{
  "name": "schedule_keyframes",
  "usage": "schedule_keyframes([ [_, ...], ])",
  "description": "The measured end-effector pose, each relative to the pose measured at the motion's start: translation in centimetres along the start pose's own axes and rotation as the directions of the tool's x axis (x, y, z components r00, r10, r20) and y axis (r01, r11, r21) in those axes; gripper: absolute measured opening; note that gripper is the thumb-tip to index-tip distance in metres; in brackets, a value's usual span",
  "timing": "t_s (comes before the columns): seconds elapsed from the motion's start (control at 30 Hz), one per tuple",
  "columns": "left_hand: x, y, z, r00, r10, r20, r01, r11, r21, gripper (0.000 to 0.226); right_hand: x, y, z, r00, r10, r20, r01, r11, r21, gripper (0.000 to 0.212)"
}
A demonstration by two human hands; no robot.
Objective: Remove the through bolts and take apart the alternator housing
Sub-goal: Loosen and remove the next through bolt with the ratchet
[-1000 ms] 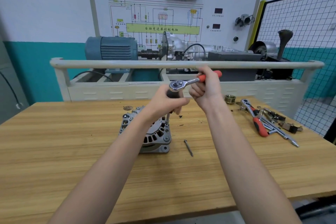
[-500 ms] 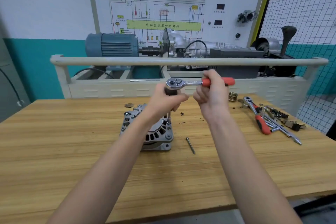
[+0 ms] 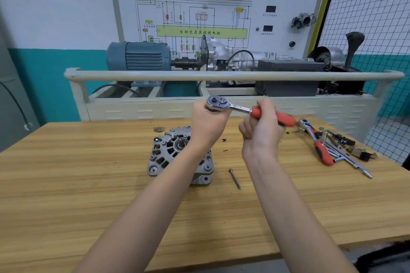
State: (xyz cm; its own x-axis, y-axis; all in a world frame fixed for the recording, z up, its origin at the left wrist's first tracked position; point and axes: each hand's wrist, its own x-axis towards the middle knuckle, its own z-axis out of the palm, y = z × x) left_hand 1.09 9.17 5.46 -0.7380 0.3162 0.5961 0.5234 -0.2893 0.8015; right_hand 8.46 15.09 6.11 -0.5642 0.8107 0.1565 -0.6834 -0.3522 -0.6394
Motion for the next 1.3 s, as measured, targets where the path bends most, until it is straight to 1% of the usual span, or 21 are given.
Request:
schedule_keyframes([
  [0.03,-0.1,-0.1,0.1,1.000,0.006,-0.027,-0.006,1.000,-0.003,0.044,-0.7,0.4,-0.2,0.999,-0.035,-0.004,0.035,0.999,0.020,0.037],
  [0.1,-0.2,-0.2,0.0,1.000,-0.015,-0.004,0.015,1.000,-0.007,0.044,-0.8,0.4,-0.1,1.000,-0.027,0.015,0.027,0.999,0.027,0.036],
  [0.2,0.0,0.3,-1.1,0.986,-0.066,0.154,0.066,0.998,0.004,0.037,1.5,-1.0,0.7,0.991,0.109,0.082,-0.105,0.993,-0.045,0.051],
  [0.27,0.3,0.7,-2.1,0.951,-0.075,0.300,0.066,0.997,0.041,0.034,3.3,-2.0,1.7,0.952,0.244,0.185,-0.211,0.961,-0.179,0.053],
  [0.33,0.7,1.0,-2.8,0.901,-0.094,0.423,0.067,0.995,0.076,0.037,4.9,-2.6,2.7,0.880,0.374,0.292,-0.279,0.905,-0.321,0.055],
  [0.4,0.9,1.0,-2.9,0.875,-0.125,0.467,0.098,0.992,0.082,0.043,5.8,-2.7,3.4,0.832,0.436,0.343,-0.291,0.870,-0.398,0.054],
  [0.47,0.9,0.8,-2.5,0.884,-0.144,0.444,0.126,0.990,0.069,0.045,6.0,-2.6,3.8,0.829,0.439,0.345,-0.297,0.870,-0.394,0.051],
  [0.57,0.6,0.1,-1.7,0.939,-0.114,0.325,0.111,0.993,0.029,0.043,5.0,-2.2,2.9,0.891,0.361,0.276,-0.282,0.915,-0.288,0.049],
  [0.63,0.3,-0.3,-1.2,0.974,-0.067,0.214,0.071,0.997,-0.012,0.034,3.7,-1.7,1.6,0.945,0.262,0.196,-0.222,0.953,-0.205,0.045],
  [0.7,0.0,-0.7,-0.5,0.996,-0.032,0.079,0.035,0.999,-0.032,0.036,2.1,-1.0,0.5,0.985,0.135,0.108,-0.121,0.985,-0.124,0.040],
  [0.77,-0.3,-1.0,0.1,1.000,0.013,-0.017,-0.013,1.000,-0.018,0.040,0.7,-0.3,-0.1,0.998,0.033,0.057,-0.030,0.998,-0.052,0.035],
  [0.83,-0.6,-1.0,0.3,0.998,0.056,-0.041,-0.055,0.998,0.004,0.038,0.4,0.1,-0.4,0.998,-0.002,0.055,0.002,1.000,-0.004,0.033],
  [0.87,-0.6,-1.0,0.1,0.999,0.049,-0.005,-0.049,0.999,-0.005,0.035,0.6,0.0,-0.4,0.997,0.010,0.071,-0.009,1.000,-0.004,0.033],
  [0.93,-0.2,-0.7,-1.0,0.982,-0.007,0.189,0.013,0.999,-0.033,0.030,1.7,-0.7,0.0,0.985,0.090,0.146,-0.081,0.995,-0.065,0.041],
  [1.0,0.6,-0.3,-2.5,0.916,-0.069,0.395,0.079,0.997,-0.008,0.035,3.4,-1.6,1.1,0.942,0.226,0.248,-0.182,0.965,-0.188,0.052],
  [1.03,0.9,-0.2,-3.0,0.889,-0.098,0.447,0.107,0.994,0.005,0.039,4.2,-1.9,1.9,0.909,0.293,0.295,-0.221,0.942,-0.254,0.055],
  [1.07,1.2,-0.2,-3.3,0.877,-0.119,0.465,0.131,0.991,0.008,0.041,4.9,-2.1,2.6,0.875,0.347,0.337,-0.244,0.918,-0.312,0.056],
  [1.1,1.3,-0.2,-3.3,0.879,-0.128,0.459,0.146,0.989,-0.002,0.042,5.4,-2.3,3.2,0.845,0.385,0.371,-0.254,0.900,-0.355,0.056],
  [1.17,1.1,-0.5,-2.8,0.915,-0.129,0.382,0.149,0.988,-0.024,0.044,6.0,-2.2,4.0,0.814,0.415,0.406,-0.262,0.886,-0.382,0.056],
  [1.23,0.6,-1.0,-2.0,0.966,-0.100,0.240,0.110,0.993,-0.031,0.042,5.8,-1.9,3.9,0.835,0.396,0.381,-0.270,0.900,-0.343,0.053],
  [1.3,-0.1,-1.4,-1.2,0.992,-0.018,0.125,0.024,0.999,-0.047,0.034,5.0,-1.6,3.2,0.889,0.327,0.320,-0.247,0.932,-0.267,0.046],
])
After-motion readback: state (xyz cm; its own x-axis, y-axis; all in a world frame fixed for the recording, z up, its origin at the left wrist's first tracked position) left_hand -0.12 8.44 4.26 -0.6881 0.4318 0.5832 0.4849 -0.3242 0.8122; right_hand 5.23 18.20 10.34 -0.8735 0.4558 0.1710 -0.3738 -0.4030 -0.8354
